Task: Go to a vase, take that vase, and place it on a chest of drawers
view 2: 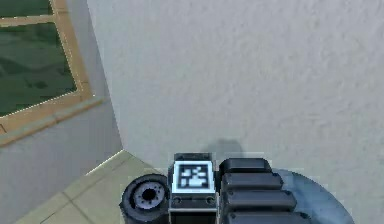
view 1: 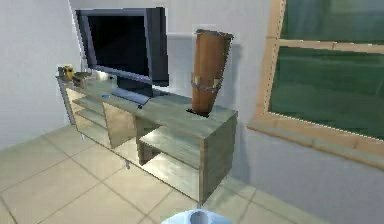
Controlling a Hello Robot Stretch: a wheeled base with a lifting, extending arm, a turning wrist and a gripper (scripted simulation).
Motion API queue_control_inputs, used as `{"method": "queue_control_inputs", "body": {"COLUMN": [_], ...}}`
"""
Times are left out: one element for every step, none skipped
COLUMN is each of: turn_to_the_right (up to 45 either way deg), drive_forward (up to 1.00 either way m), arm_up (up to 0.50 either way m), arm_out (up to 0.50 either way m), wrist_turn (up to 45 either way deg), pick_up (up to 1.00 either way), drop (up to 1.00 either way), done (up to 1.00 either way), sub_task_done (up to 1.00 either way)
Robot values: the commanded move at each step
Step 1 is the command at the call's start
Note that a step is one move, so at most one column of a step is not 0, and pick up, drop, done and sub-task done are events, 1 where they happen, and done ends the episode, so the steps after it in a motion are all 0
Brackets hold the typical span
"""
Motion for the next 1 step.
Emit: {"method": "queue_control_inputs", "body": {"turn_to_the_right": [-45.0], "drive_forward": [0.0], "arm_up": [0.0], "arm_out": [0.0], "wrist_turn": [0.0], "pick_up": [0.0], "drop": [0.0], "done": [0.0], "sub_task_done": [0.0]}}
